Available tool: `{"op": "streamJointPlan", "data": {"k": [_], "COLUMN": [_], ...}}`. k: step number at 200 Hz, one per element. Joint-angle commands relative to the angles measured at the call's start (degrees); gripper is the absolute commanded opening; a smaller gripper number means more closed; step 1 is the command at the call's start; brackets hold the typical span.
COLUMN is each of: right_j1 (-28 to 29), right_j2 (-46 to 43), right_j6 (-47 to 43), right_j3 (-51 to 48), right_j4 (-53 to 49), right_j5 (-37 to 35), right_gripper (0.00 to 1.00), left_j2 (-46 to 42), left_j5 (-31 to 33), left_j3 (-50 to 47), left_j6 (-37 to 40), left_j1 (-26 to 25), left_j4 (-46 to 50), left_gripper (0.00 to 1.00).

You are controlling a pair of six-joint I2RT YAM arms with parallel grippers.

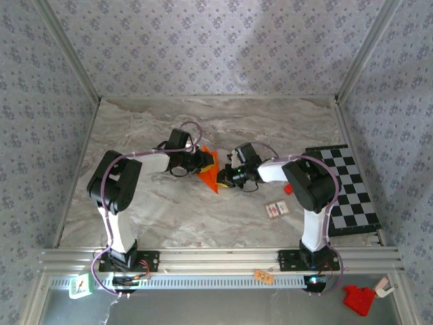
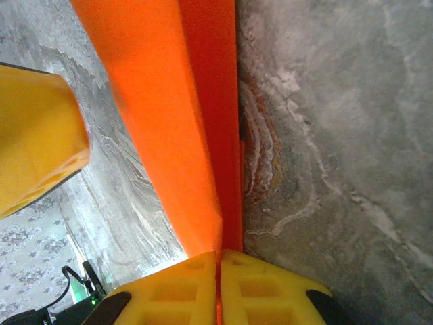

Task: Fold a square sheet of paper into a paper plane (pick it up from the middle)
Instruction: Fourth fold the wing at the center of the table.

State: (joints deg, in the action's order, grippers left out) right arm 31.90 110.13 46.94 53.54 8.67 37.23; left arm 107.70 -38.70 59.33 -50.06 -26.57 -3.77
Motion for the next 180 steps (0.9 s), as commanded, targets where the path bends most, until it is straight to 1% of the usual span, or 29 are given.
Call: {"op": "streamJointPlan", "data": {"k": [1,55,93,152,180], "right_j1": [-1.3,-1.2,-1.3,-1.3,-1.4], "right_j2": [2.4,2.6,2.9,3.1,3.0], "right_j6": [-1.6,-1.8,-1.9,-2.0,-2.0], "right_j3": [-0.2,-0.1,0.2,0.2,0.3], "right_j4": [-6.1,-6.6,-7.7,-8.9,-9.1], "right_j5": [-3.2,-3.0,-3.2,-3.7,-3.9], "right_gripper": [0.1,0.11,0.11,0.11,0.12], "left_j2": [1.4,3.0,4.0,4.4,4.2], "left_j5": [-2.3,-1.9,-1.0,1.0,1.9], "left_j3": [-0.2,0.7,0.7,0.1,0.0], "left_j6": [0.3,0.9,-0.1,-1.2,-1.3], "left_j1": [0.2,0.2,0.3,0.4,0.4], "left_j4": [-2.1,-0.9,-0.9,-0.3,0.3], "left_gripper": [0.3,0.29,0.25,0.23,0.22]}}
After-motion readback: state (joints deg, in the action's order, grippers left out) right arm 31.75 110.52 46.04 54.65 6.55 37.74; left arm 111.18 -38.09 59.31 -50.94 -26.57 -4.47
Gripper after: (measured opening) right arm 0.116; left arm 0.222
